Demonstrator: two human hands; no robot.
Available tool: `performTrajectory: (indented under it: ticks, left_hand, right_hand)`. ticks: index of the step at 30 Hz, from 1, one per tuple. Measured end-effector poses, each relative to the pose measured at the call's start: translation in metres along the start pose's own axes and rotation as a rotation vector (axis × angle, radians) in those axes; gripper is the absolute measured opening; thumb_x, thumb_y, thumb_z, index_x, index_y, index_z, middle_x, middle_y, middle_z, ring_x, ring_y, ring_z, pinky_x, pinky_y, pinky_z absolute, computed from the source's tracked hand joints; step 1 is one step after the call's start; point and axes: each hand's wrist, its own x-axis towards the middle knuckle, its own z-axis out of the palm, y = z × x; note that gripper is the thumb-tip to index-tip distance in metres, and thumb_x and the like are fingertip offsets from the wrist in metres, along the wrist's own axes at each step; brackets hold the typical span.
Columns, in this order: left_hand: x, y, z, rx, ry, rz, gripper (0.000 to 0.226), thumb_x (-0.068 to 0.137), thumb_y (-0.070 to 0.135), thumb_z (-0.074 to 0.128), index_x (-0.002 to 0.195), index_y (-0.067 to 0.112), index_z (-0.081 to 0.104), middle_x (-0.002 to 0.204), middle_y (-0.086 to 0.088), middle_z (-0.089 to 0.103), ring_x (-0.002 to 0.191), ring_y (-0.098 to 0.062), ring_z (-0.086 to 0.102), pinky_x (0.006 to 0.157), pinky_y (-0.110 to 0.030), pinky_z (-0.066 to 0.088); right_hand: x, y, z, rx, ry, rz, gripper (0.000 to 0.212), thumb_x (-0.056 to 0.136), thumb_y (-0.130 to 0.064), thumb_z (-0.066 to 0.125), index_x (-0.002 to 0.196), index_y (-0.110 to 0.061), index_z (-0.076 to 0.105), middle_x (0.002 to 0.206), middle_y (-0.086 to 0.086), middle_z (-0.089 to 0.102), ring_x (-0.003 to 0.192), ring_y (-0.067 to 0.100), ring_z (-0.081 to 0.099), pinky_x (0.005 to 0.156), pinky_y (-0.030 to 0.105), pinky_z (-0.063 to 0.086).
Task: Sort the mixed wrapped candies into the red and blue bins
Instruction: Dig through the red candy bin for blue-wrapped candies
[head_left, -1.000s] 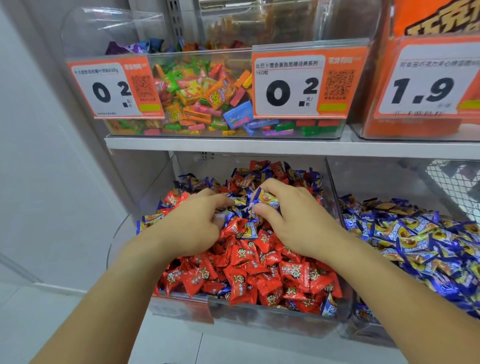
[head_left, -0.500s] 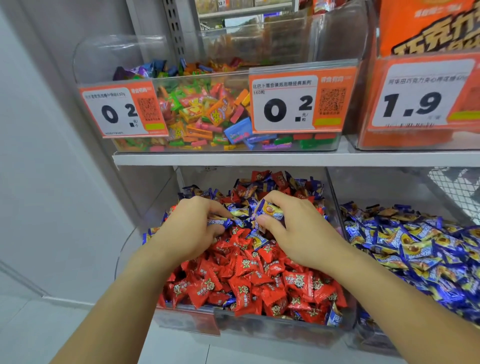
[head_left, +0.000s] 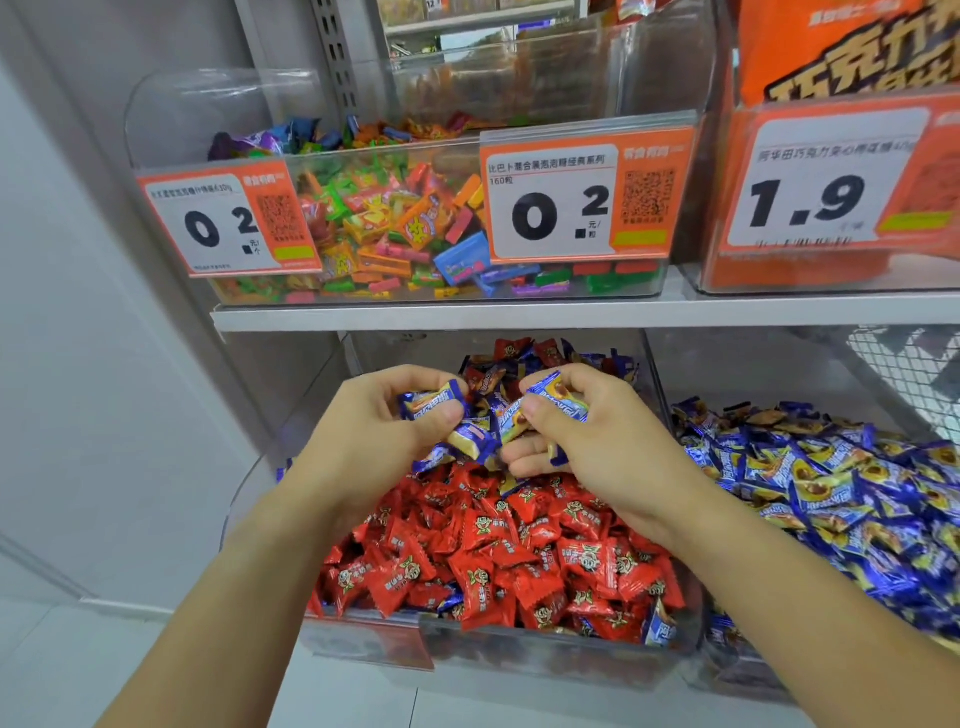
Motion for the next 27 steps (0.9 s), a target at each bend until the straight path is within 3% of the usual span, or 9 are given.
performTrajectory:
  ticks: [4,7,12,16,18,19,22,25,27]
  left_hand:
    - [0.001,0.000,0.013,-0.040,-0.065,-0.018,0.012,0.091,0.006,0.066,0.101,0.012,0.070,0.073,-0.008,0.069,0.060,-0.018,0.054,0.061,-0.029,0.048]
    - [-0.003,0.004,0.026,-0.036,-0.070,0.027,0.014,0.092,0.002,0.064,0.103,0.011,0.068,0.073,-0.012,0.071,0.056,-0.021,0.060,0.060,-0.029,0.052]
    - [-0.011,0.012,0.042,-0.008,-0.062,0.105,0.016,0.096,0.007,0.060,0.101,0.019,0.069,0.087,-0.008,0.075,0.072,-0.021,0.072,0.078,-0.035,0.060]
    - [-0.015,0.020,0.060,0.172,-0.005,0.195,0.021,0.096,0.009,0.059,0.099,0.029,0.067,0.076,-0.002,0.071,0.063,-0.024,0.066,0.062,-0.039,0.056]
    - [-0.016,0.023,0.077,0.241,-0.032,0.249,0.022,0.097,0.011,0.057,0.102,0.031,0.065,0.071,0.005,0.061,0.048,-0.009,0.052,0.046,-0.021,0.042]
    - [-0.017,0.025,0.088,0.256,-0.058,0.268,0.022,0.098,0.012,0.055,0.106,0.031,0.064,0.077,0.007,0.058,0.048,-0.002,0.048,0.047,-0.014,0.035]
    - [-0.017,0.031,0.125,0.292,-0.158,0.308,0.029,0.100,0.012,0.049,0.120,0.032,0.056,0.114,0.004,0.052,0.076,0.000,0.050,0.067,-0.012,0.038]
    - [-0.015,0.039,0.161,0.315,-0.311,0.368,0.047,0.096,0.004,0.052,0.138,0.022,0.042,0.134,0.003,0.037,0.112,-0.003,0.044,0.092,0.001,0.028]
    - [-0.012,0.040,0.181,0.376,-0.396,0.431,0.064,0.091,0.005,0.057,0.147,0.024,0.032,0.141,0.000,0.034,0.128,-0.014,0.041,0.109,-0.013,0.027]
  right_hand:
    - [-0.003,-0.005,0.001,0.055,-0.099,0.060,0.019,0.100,-0.011,0.058,0.118,-0.012,0.062,0.104,0.017,0.070,0.083,0.026,0.075,0.070,0.040,0.063]
    - [-0.005,-0.005,-0.001,0.059,-0.190,0.042,0.026,0.093,-0.017,0.069,0.117,-0.011,0.063,0.097,0.018,0.073,0.082,0.024,0.074,0.071,0.035,0.062]
    - [-0.008,-0.003,-0.022,-0.143,-0.101,-0.072,0.028,0.084,-0.006,0.077,0.110,-0.012,0.068,0.085,0.007,0.077,0.068,0.019,0.072,0.069,0.029,0.059]
    - [-0.021,-0.012,-0.057,-0.198,-0.068,-0.056,0.020,0.089,-0.008,0.072,0.106,-0.019,0.073,0.077,0.007,0.073,0.059,0.017,0.061,0.064,0.027,0.053]
    - [-0.026,-0.016,-0.078,-0.187,0.007,-0.040,0.014,0.092,-0.008,0.067,0.102,-0.017,0.073,0.069,0.006,0.068,0.053,0.016,0.054,0.056,0.027,0.047]
    - [-0.028,-0.016,-0.089,-0.164,0.062,-0.021,0.012,0.094,-0.008,0.065,0.100,-0.015,0.072,0.065,0.004,0.063,0.050,0.014,0.050,0.050,0.026,0.042]
    - [-0.033,-0.012,-0.120,-0.139,0.197,0.055,0.011,0.095,-0.009,0.063,0.100,-0.016,0.070,0.059,-0.005,0.054,0.053,0.009,0.045,0.042,0.020,0.033]
    - [-0.040,-0.007,-0.143,-0.275,0.240,0.096,0.034,0.084,0.001,0.074,0.110,-0.021,0.067,0.076,-0.003,0.067,0.060,0.010,0.059,0.052,0.024,0.044]
    - [-0.042,-0.002,-0.155,-0.364,0.279,0.080,0.056,0.075,0.012,0.075,0.119,-0.021,0.064,0.091,0.004,0.074,0.075,0.022,0.070,0.064,0.041,0.056]
